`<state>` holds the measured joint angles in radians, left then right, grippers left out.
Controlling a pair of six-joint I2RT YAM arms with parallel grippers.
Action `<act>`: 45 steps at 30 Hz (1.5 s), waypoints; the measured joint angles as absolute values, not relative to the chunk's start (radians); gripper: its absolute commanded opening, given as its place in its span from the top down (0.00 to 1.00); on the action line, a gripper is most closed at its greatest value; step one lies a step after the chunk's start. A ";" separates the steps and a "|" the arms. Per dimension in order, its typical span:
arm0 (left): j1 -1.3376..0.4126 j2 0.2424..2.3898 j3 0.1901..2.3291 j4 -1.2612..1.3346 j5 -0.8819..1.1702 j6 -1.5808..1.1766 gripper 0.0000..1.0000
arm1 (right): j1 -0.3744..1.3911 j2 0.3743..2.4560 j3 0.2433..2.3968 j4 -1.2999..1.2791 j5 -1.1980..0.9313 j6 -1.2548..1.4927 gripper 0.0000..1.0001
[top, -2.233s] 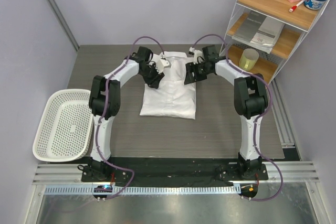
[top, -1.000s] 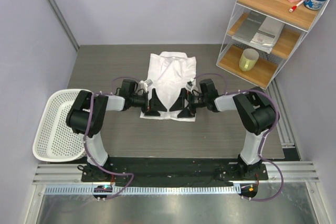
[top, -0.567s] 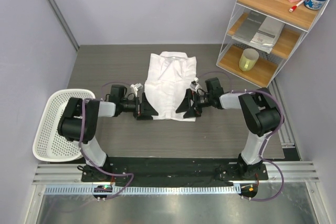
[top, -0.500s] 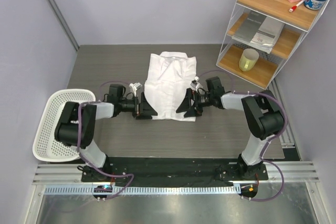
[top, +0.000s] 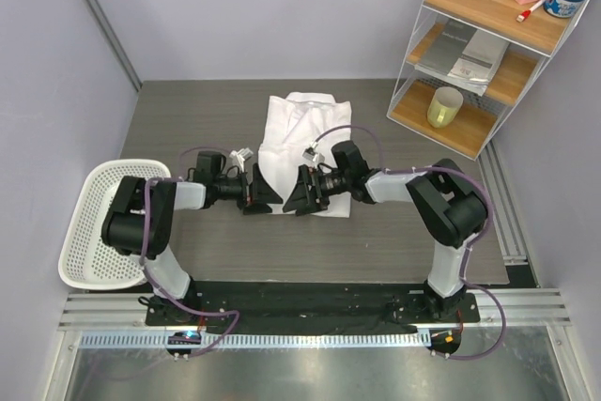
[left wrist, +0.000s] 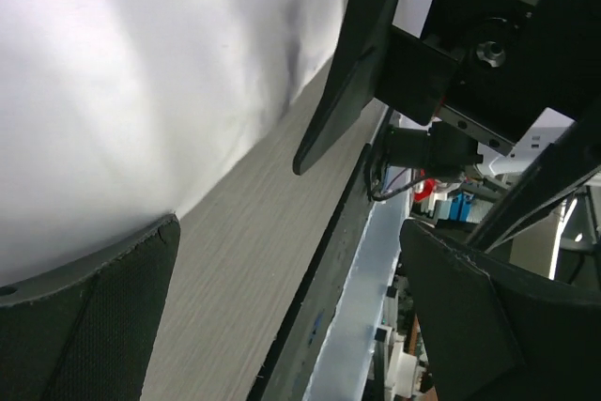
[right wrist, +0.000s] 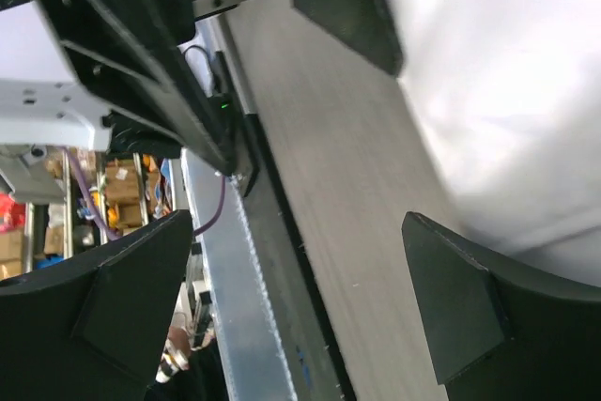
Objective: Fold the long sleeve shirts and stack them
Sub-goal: Fold the shirt
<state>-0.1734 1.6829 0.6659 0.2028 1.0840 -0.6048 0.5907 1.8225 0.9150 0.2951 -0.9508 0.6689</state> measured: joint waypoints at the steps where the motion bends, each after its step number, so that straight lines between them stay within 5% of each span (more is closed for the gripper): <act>1: -0.170 1.711 0.667 0.210 1.079 -0.612 0.00 | 0.585 1.855 0.915 0.315 -0.949 0.686 0.00; 13: -0.080 1.813 0.673 0.210 1.161 -0.648 0.00 | 0.538 1.993 0.867 0.491 -1.056 0.778 0.00; 26: -0.088 1.624 0.832 0.002 1.113 -0.479 0.00 | 0.365 1.722 0.967 -0.043 -1.101 0.448 0.00; 35: -0.130 1.990 1.262 0.146 0.974 -0.589 0.00 | 0.255 2.030 1.348 -0.078 -1.084 0.393 0.00; 45: -0.084 2.214 1.306 0.357 0.920 -0.840 0.03 | 0.158 2.262 1.471 -0.088 -1.137 0.377 0.00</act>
